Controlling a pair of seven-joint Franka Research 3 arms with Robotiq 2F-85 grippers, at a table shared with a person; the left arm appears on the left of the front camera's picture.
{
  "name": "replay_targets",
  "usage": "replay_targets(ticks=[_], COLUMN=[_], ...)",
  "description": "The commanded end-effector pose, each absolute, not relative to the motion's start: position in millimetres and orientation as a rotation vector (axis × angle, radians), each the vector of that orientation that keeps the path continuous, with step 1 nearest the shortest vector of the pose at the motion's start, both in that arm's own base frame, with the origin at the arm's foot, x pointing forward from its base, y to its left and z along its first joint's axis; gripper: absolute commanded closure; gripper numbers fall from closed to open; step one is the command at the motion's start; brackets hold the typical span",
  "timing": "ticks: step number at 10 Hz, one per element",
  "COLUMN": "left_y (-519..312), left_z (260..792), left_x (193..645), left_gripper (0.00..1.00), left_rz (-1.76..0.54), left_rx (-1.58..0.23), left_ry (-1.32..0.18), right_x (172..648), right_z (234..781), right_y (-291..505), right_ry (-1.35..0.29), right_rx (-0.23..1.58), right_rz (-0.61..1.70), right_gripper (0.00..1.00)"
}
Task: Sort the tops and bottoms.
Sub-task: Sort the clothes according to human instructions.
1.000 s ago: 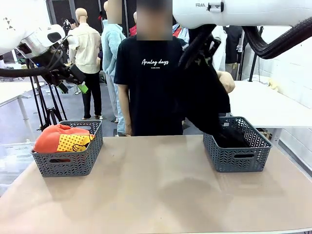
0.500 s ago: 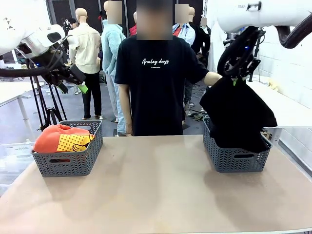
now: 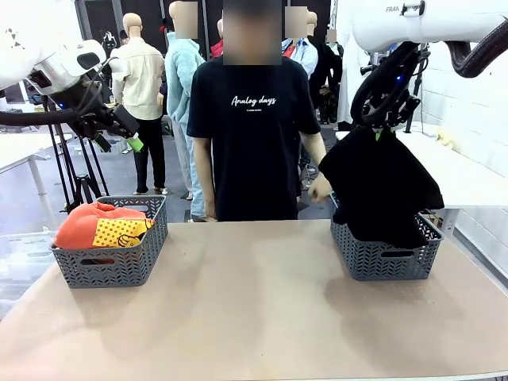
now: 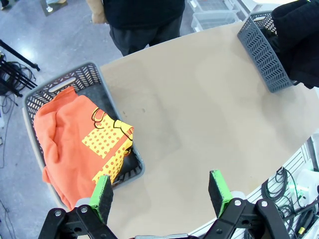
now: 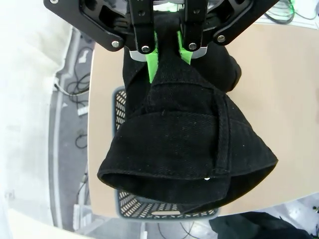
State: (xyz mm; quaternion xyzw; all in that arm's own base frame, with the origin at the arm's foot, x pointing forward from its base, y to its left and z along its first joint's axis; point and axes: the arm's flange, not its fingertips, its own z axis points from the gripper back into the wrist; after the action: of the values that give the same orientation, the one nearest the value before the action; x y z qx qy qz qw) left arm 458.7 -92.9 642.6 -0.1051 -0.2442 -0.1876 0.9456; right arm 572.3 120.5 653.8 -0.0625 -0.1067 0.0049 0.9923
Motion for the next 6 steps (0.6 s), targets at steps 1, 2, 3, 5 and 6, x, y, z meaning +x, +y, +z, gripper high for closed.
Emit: replay_targets(ticks=[1,2,3,5,6], left_y=[-92.5,-92.5,-92.5,-92.5,-92.5], left_z=[643.4,643.4,643.4,643.4,643.4], left_x=[457.7,457.7,457.7,457.7,457.7], left_gripper=[0.0,0.0,0.0,0.0,0.0], left_rz=[-0.38,-0.38,-0.38,-0.38,-0.38], left_rx=[-0.214,-0.214,-0.214,-0.214,-0.214], left_ry=[-0.501,-0.501,-0.501,-0.501,-0.501], right_x=[571.4,572.3,581.8,632.9,666.2], right_z=[655.4,653.8,654.9,659.6,662.5], right_y=[116.0,120.5,124.6,108.6,98.9], right_ry=[-0.222,-0.214,-0.188,-0.187,-0.143], right_rx=[-0.151,-0.125,-0.137,-0.098,-0.075], right_rz=[-0.007,0.01,0.079,0.155,0.09], right_gripper=[1.0,1.0,1.0,1.0,1.0])
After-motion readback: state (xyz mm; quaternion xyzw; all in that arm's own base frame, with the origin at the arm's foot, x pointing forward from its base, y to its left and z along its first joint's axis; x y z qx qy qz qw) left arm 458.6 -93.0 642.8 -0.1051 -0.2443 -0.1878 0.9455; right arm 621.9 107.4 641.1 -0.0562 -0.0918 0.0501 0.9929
